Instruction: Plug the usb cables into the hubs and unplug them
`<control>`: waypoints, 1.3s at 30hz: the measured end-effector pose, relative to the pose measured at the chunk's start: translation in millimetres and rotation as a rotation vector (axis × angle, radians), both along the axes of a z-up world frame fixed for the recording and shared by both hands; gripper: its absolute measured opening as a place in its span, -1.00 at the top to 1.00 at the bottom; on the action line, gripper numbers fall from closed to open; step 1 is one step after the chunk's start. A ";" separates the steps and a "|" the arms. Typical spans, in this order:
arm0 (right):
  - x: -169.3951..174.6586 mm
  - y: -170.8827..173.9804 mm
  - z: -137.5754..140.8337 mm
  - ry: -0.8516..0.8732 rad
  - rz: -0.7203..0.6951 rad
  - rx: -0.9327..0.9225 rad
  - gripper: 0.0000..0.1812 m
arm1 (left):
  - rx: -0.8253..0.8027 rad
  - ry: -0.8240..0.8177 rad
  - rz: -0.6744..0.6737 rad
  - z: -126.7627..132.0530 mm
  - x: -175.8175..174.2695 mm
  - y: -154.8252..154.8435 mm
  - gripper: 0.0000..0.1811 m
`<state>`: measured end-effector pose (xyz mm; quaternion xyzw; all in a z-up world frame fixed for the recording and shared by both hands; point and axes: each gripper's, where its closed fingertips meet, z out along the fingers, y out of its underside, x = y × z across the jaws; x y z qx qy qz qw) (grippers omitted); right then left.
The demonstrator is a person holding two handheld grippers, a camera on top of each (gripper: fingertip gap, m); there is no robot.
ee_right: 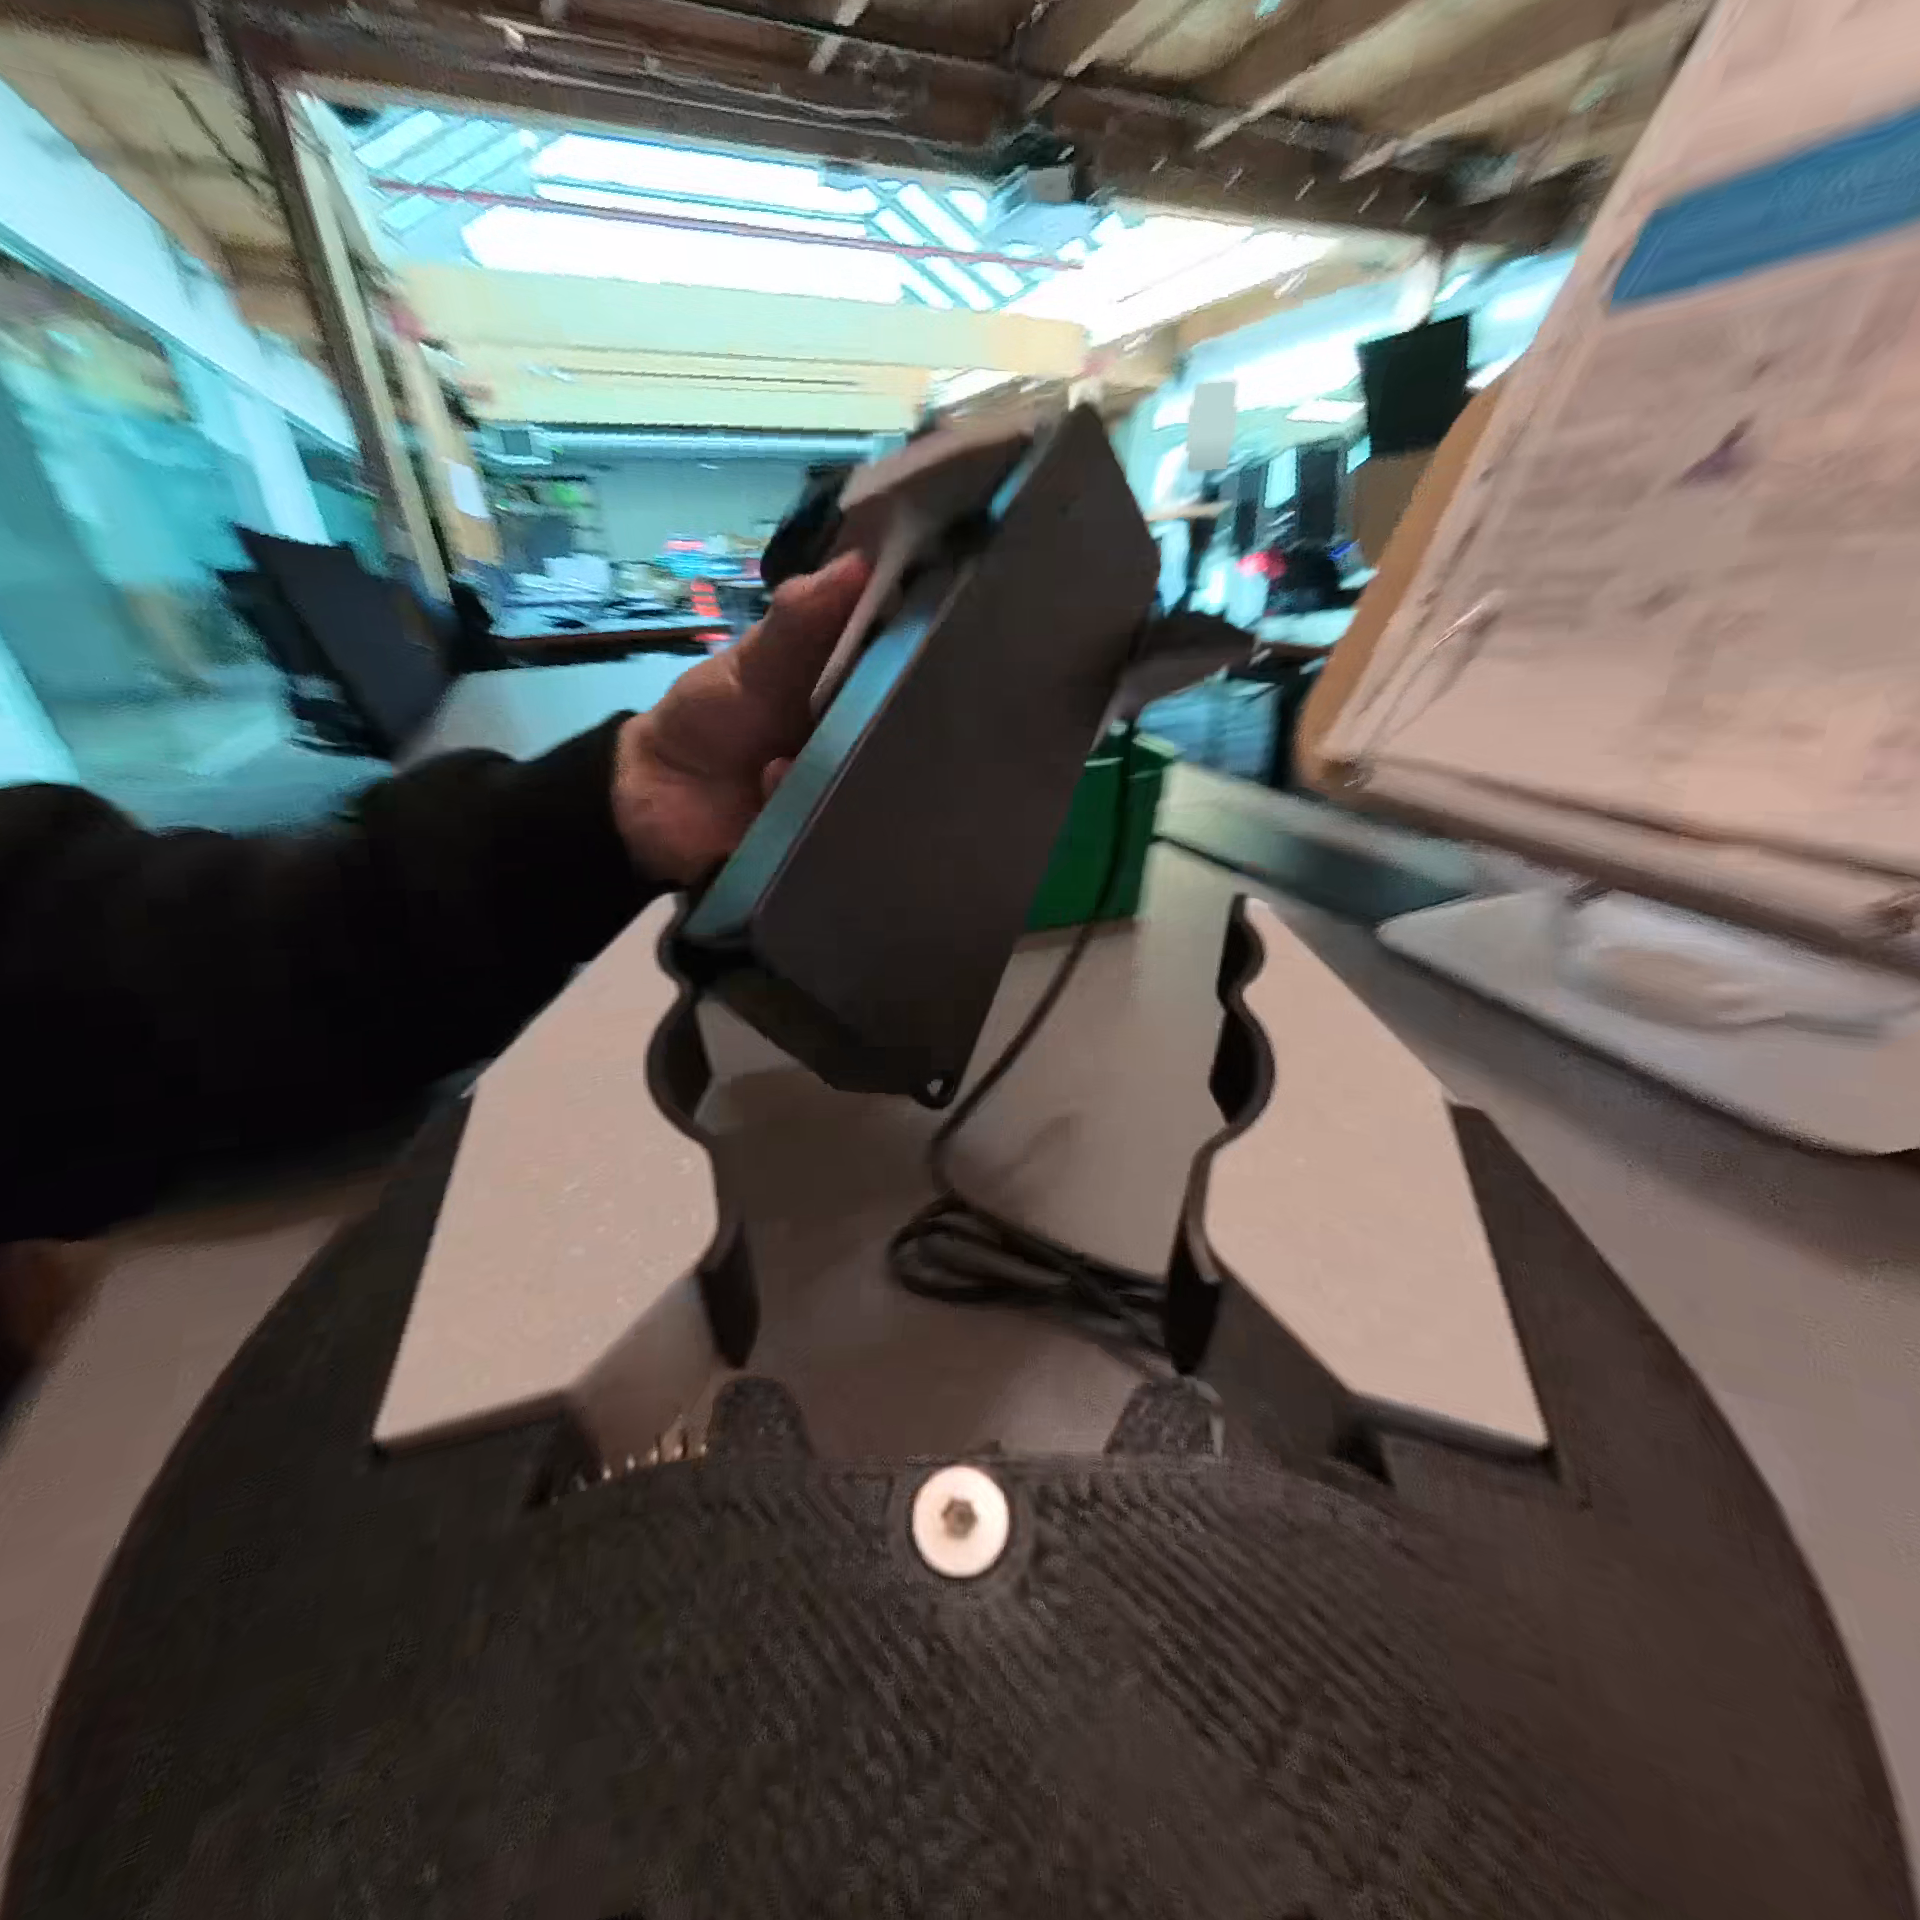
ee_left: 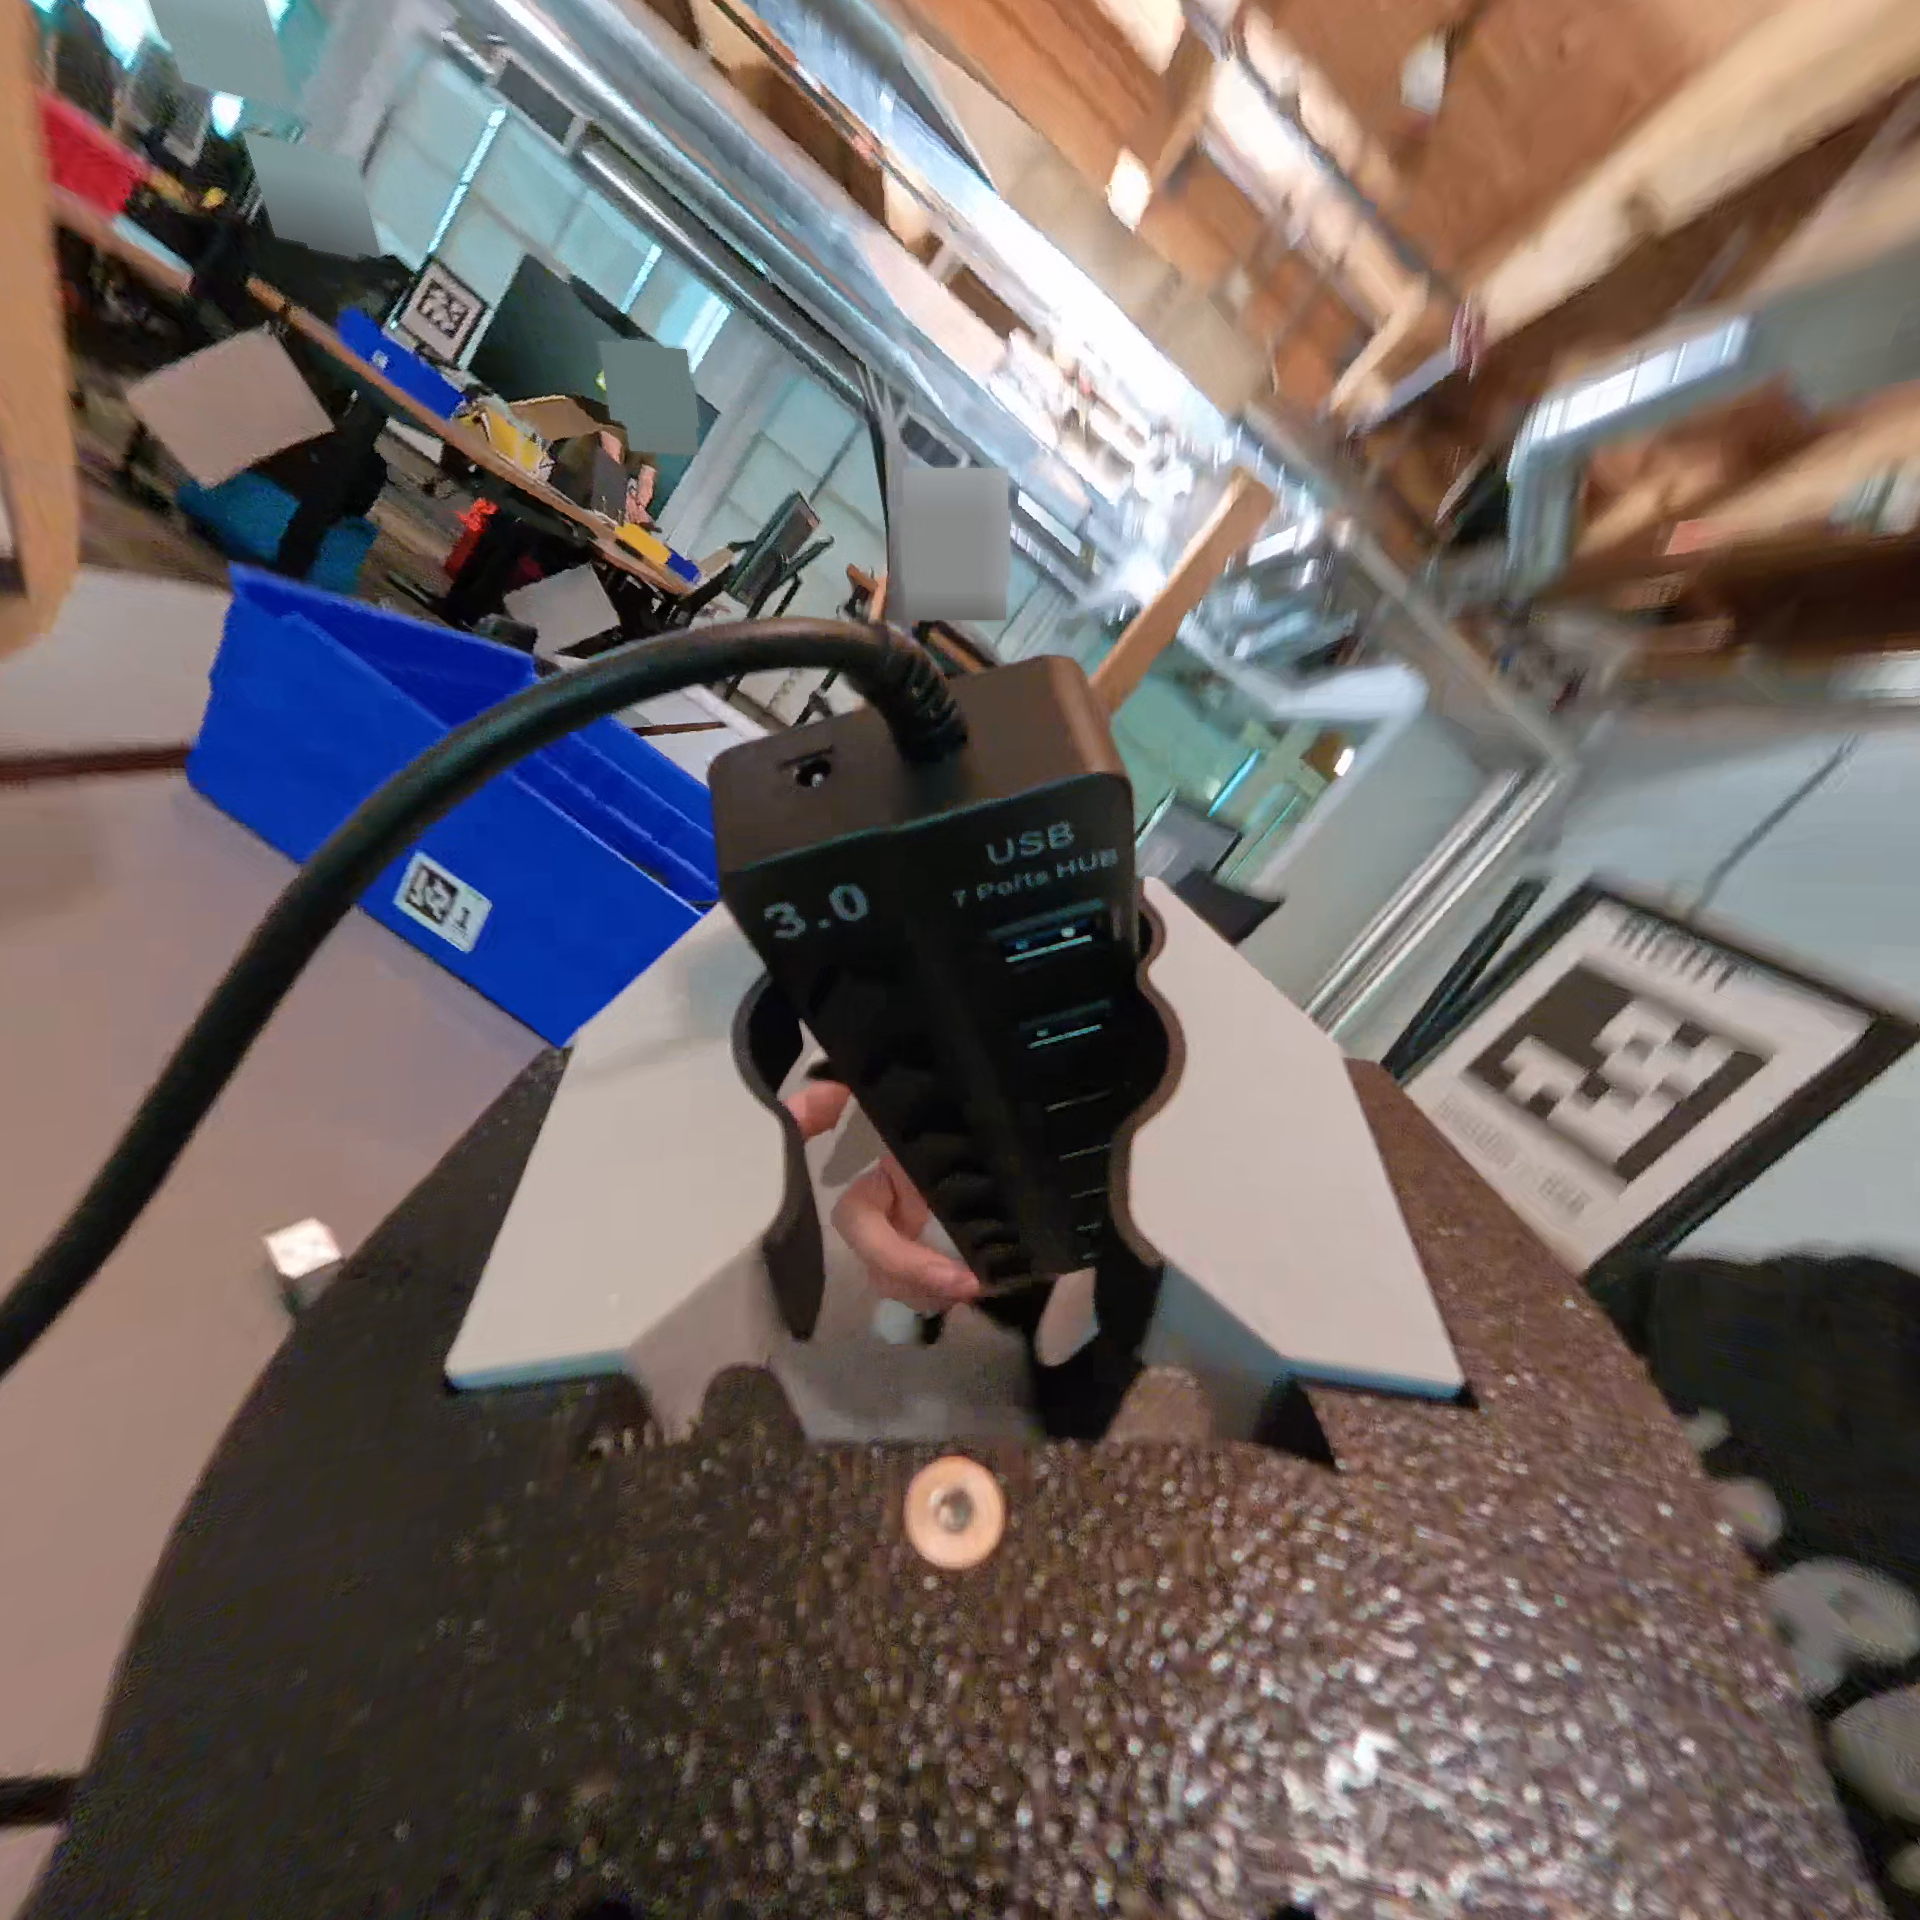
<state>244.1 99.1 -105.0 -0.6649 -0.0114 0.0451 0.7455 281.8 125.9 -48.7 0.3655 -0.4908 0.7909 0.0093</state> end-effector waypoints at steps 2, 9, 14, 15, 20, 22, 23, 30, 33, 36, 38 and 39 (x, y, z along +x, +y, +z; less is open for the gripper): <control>-18.7 1.6 -1.2 0.161 0.180 -0.021 -0.23 | 0.216 -0.118 -0.008 -2.0 -11.3 -12.4 0.35; -63.3 13.8 -18.2 0.302 0.417 -0.149 -0.14 | 0.523 -0.399 -0.221 -17.5 -54.4 -61.7 0.37; -74.1 21.4 -24.1 0.165 0.381 -0.164 0.00 | 0.511 -0.406 -0.359 -22.4 -73.1 -81.1 0.37; -75.6 20.7 -24.0 0.143 0.382 -0.158 0.12 | 0.503 -0.412 -0.380 -21.9 -76.7 -83.7 0.37; -76.6 17.5 -23.1 0.038 0.367 -0.154 0.38 | 0.557 -0.383 -0.365 -23.1 -75.9 -85.1 0.38; -64.8 18.3 -20.7 -0.012 0.281 -0.143 0.38 | 0.614 -0.370 -0.277 -19.5 -67.6 -77.8 0.35; -57.6 17.5 -18.3 -0.042 0.232 -0.130 0.39 | 0.631 -0.368 -0.219 -14.9 -62.8 -72.0 0.30; -29.0 14.4 -26.9 -0.175 0.061 -0.187 0.41 | 0.865 -0.313 -0.087 -20.6 -56.6 -47.8 0.03; -37.4 16.8 -35.5 -0.196 0.099 -0.228 0.41 | 0.924 -0.373 -0.076 -21.5 -57.3 -51.3 0.33; -40.3 21.4 -44.8 -0.184 0.103 -0.270 0.42 | 0.986 -0.368 -0.075 -26.2 -57.5 -55.2 0.34; -43.4 22.7 -42.4 -0.136 0.124 -0.253 0.42 | 0.991 -0.384 -0.042 -21.4 -55.6 -60.9 0.35; -41.3 23.9 -40.3 -0.119 0.110 -0.242 0.41 | 1.005 -0.382 -0.012 -20.0 -52.8 -61.6 0.36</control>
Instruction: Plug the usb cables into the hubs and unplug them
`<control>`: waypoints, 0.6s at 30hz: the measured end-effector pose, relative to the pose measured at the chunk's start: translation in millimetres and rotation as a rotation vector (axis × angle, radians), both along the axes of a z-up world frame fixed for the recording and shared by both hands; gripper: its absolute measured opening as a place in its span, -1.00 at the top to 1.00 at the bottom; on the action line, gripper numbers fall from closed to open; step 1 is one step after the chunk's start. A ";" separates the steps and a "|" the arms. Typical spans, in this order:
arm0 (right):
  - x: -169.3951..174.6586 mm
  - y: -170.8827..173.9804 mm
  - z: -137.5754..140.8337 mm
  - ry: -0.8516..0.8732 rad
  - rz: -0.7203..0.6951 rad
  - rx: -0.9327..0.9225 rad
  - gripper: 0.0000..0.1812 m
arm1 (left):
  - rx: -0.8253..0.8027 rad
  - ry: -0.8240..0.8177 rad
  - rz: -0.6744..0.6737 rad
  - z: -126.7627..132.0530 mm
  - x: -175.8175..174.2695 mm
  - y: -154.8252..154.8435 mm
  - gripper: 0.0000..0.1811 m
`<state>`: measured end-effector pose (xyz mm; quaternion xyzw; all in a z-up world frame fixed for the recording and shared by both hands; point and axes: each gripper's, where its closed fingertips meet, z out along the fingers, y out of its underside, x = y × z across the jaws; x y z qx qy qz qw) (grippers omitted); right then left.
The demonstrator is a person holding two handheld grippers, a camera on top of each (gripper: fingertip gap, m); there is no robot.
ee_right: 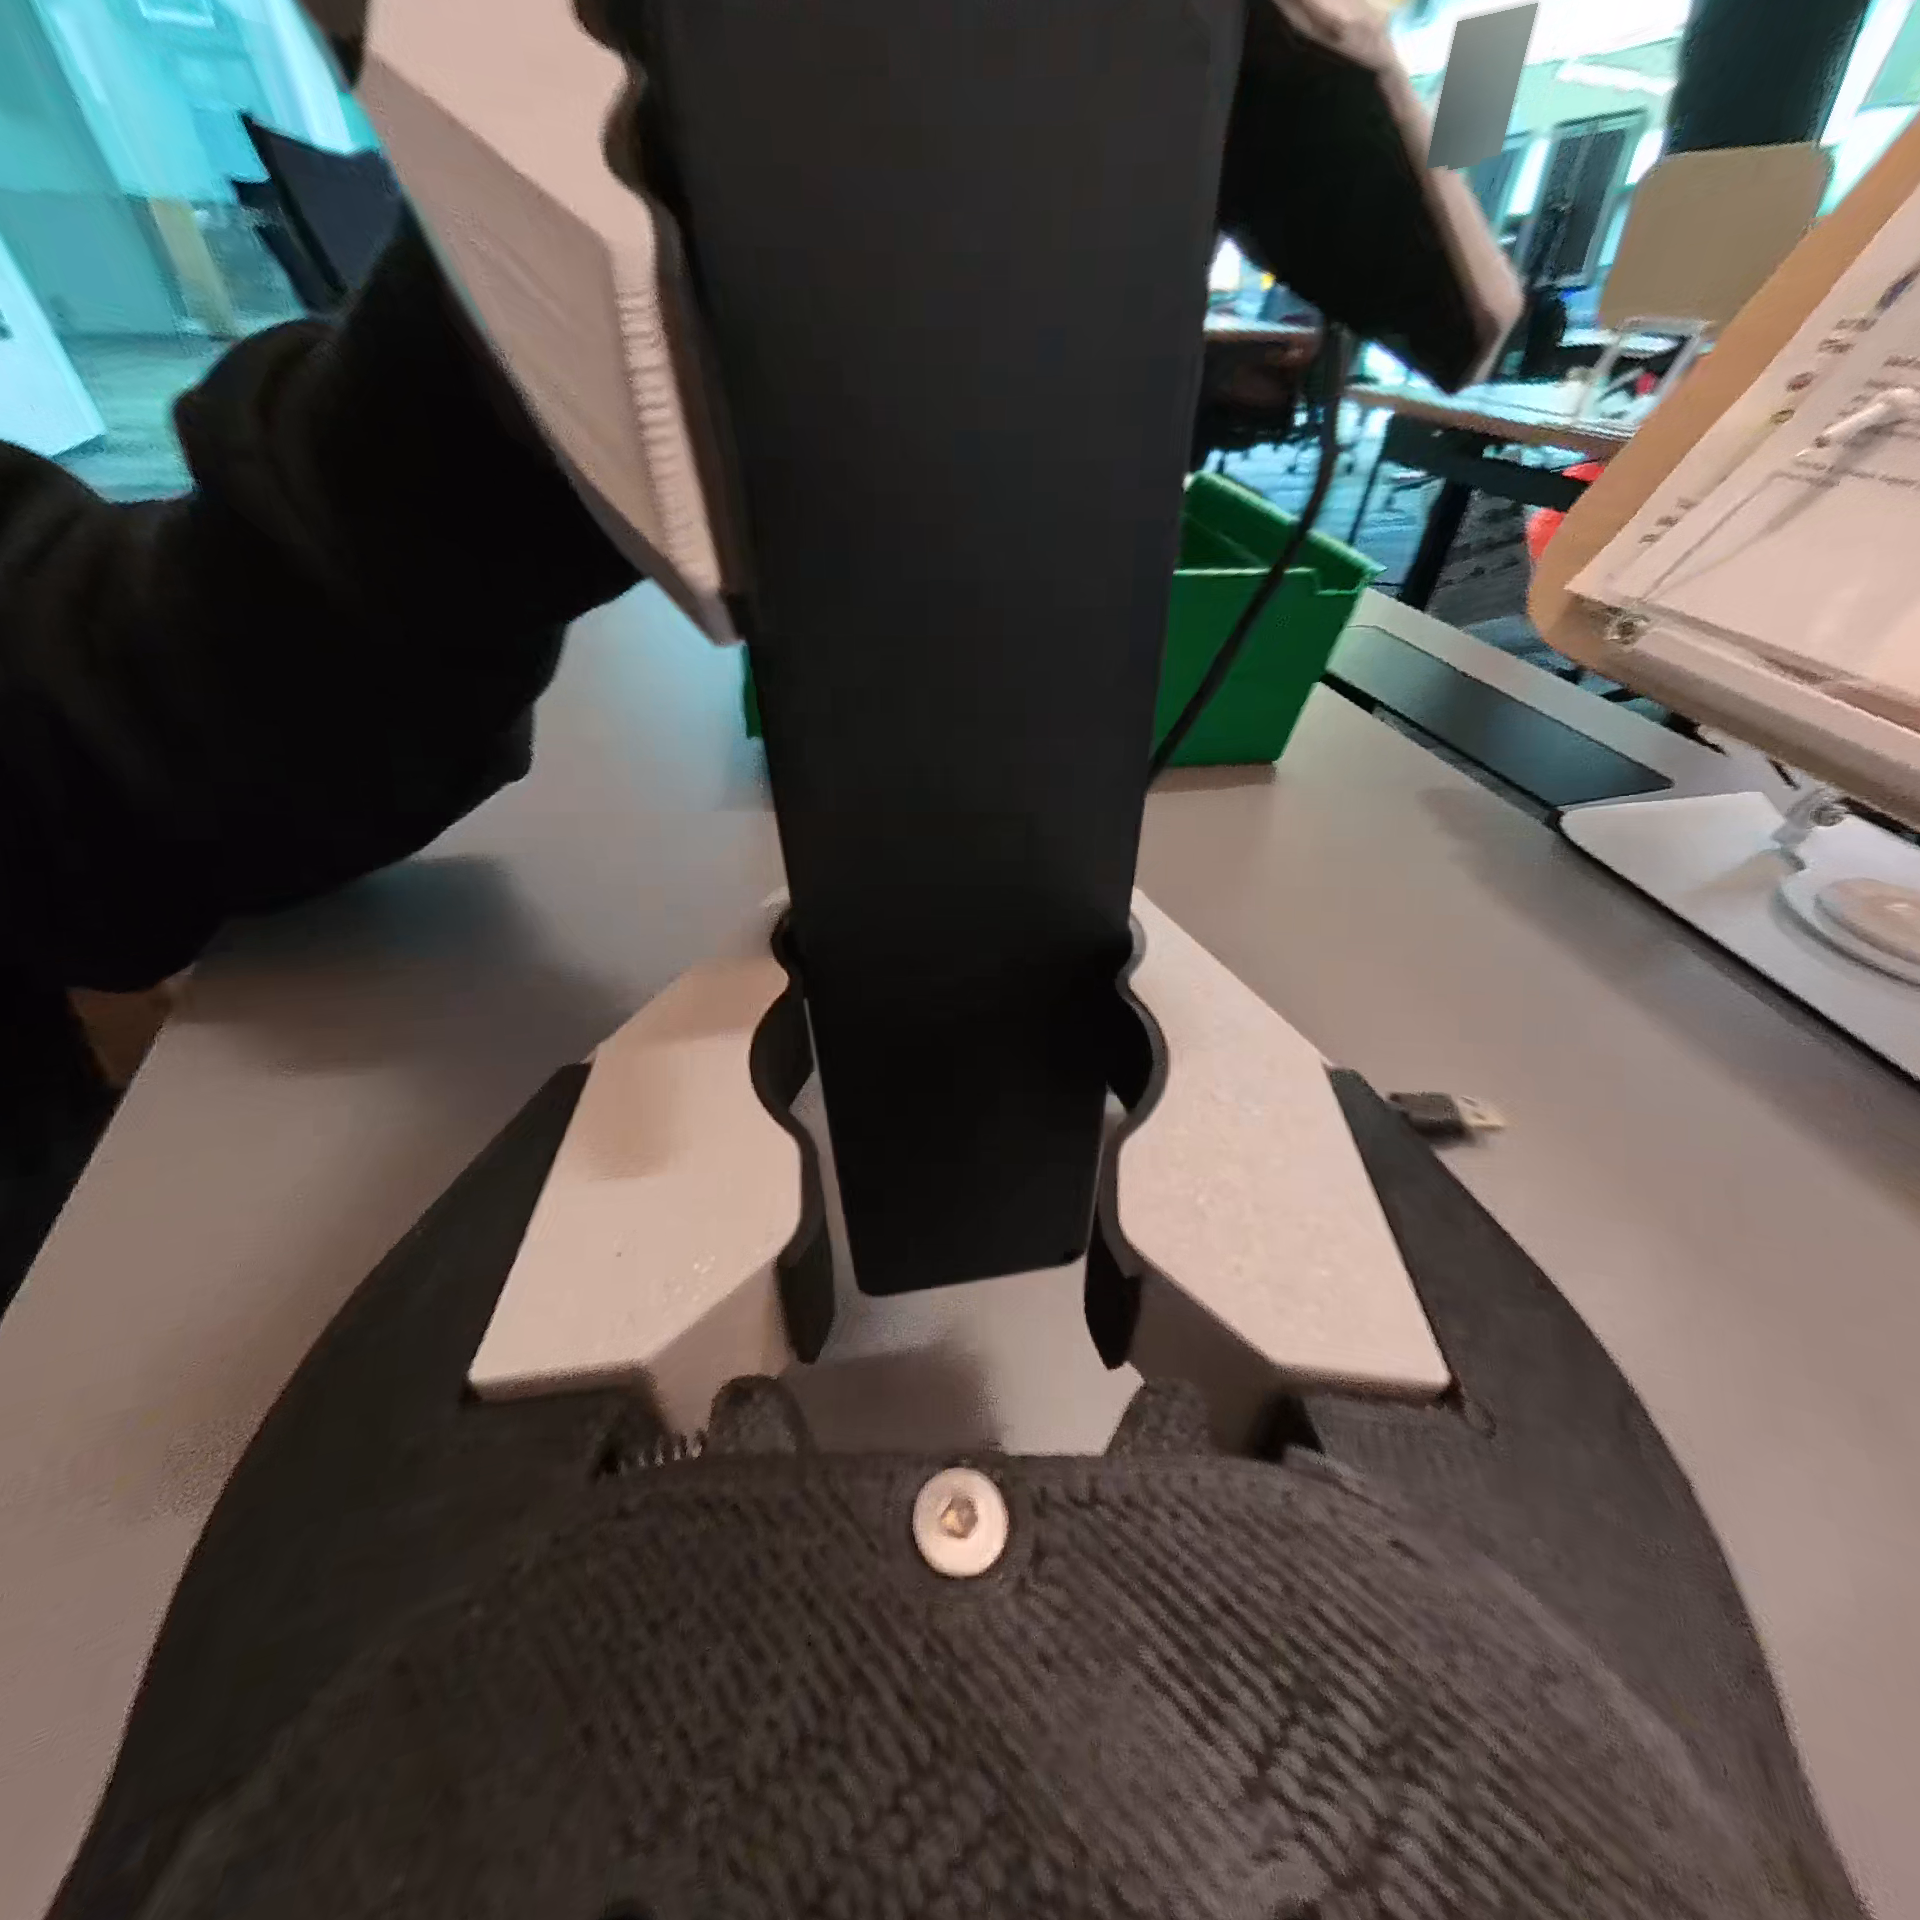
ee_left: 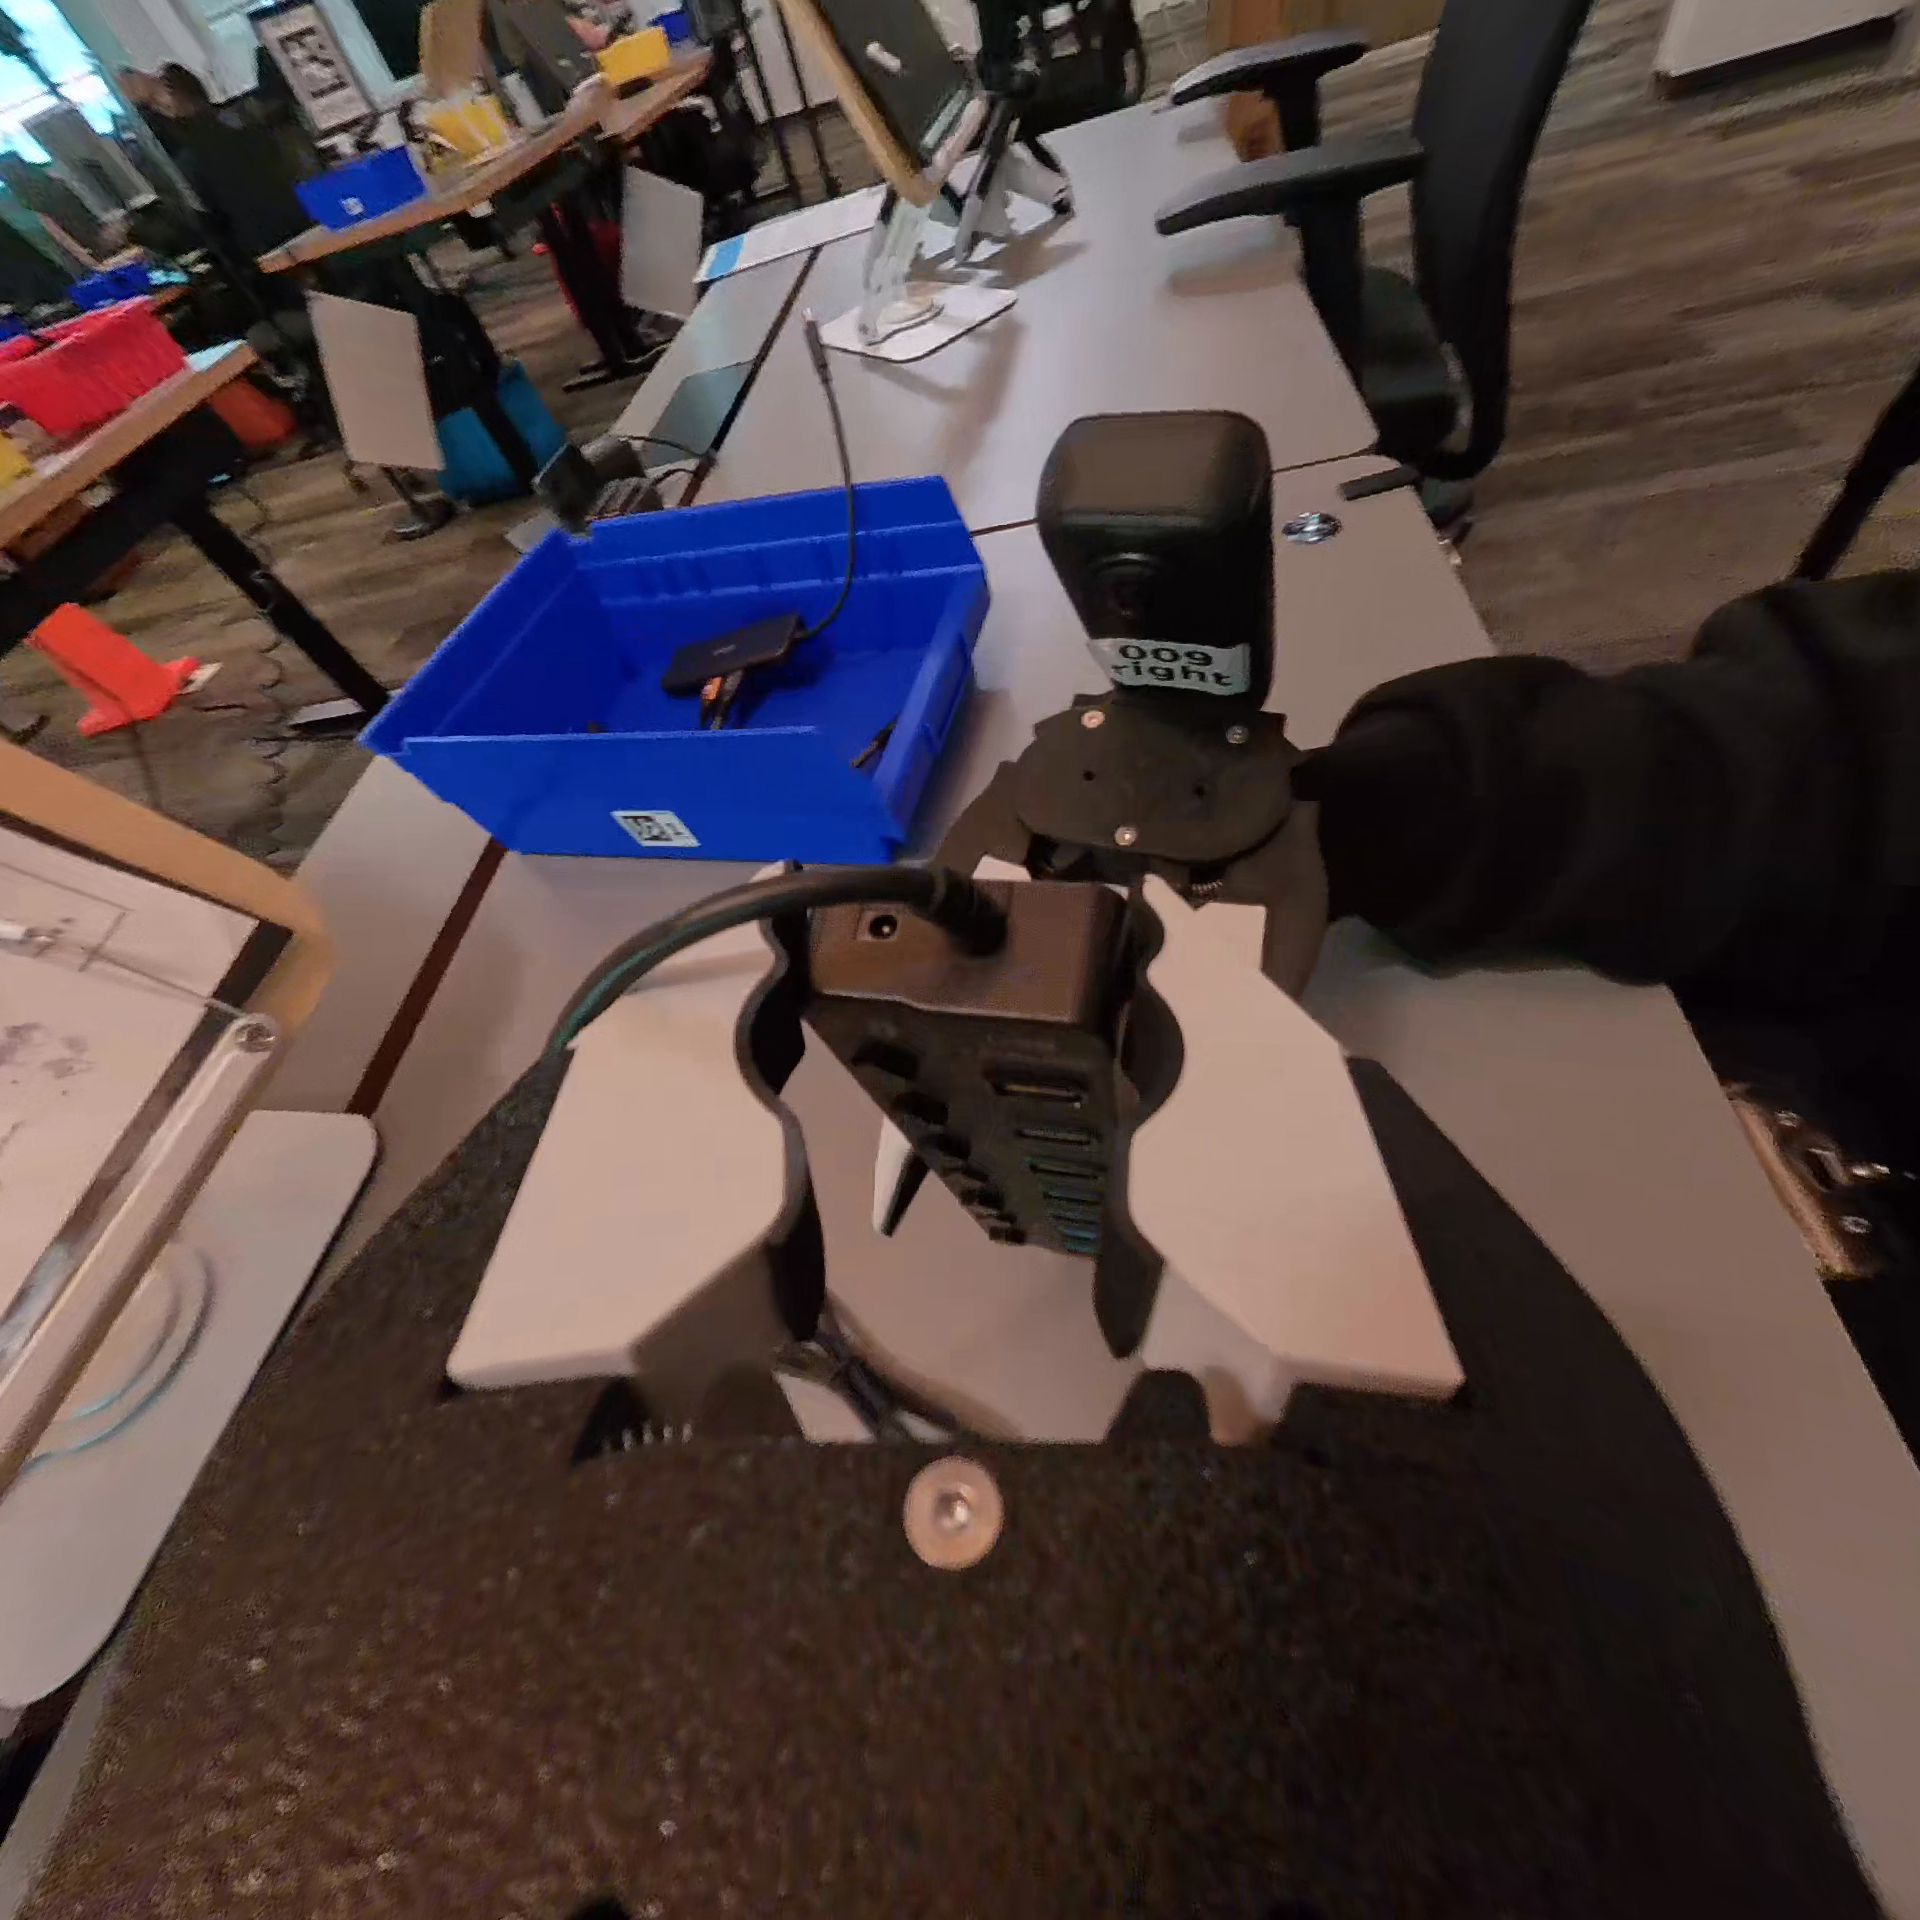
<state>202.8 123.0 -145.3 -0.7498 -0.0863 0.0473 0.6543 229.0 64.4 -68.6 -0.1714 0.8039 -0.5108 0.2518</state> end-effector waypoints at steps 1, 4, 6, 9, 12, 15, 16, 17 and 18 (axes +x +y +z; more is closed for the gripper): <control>3.3 0.9 1.1 -0.004 -0.024 0.008 0.33 | 0.018 -0.006 0.001 -0.6 -0.8 -2.0 0.36; 2.7 3.7 -1.8 0.009 -0.028 -0.013 -0.11 | -0.016 -0.027 -0.075 5.1 -10.2 -17.4 0.36; -4.4 4.5 1.4 0.031 0.005 0.001 -0.15 | -0.024 -0.043 -0.118 5.7 -14.2 -22.9 0.36; -12.0 5.4 4.6 0.047 0.038 0.012 -0.15 | -0.006 -0.066 -0.136 2.8 -14.2 -23.2 0.36; -19.3 8.1 6.3 0.066 0.058 0.013 -0.07 | 0.002 -0.064 -0.148 0.2 -14.7 -24.8 0.36; -17.9 11.7 12.4 0.045 0.018 0.043 0.22 | 0.010 -0.081 -0.133 1.6 -13.2 -25.6 0.36; -17.9 12.3 13.7 0.049 0.012 0.049 0.26 | 0.002 -0.085 -0.133 3.7 -13.7 -26.5 0.36; -18.7 12.4 15.5 0.058 0.016 0.056 0.27 | -0.005 -0.087 -0.128 5.5 -13.3 -26.8 0.36; -18.7 12.0 17.5 0.060 0.015 0.063 0.27 | -0.010 -0.088 -0.127 6.5 -13.3 -27.0 0.36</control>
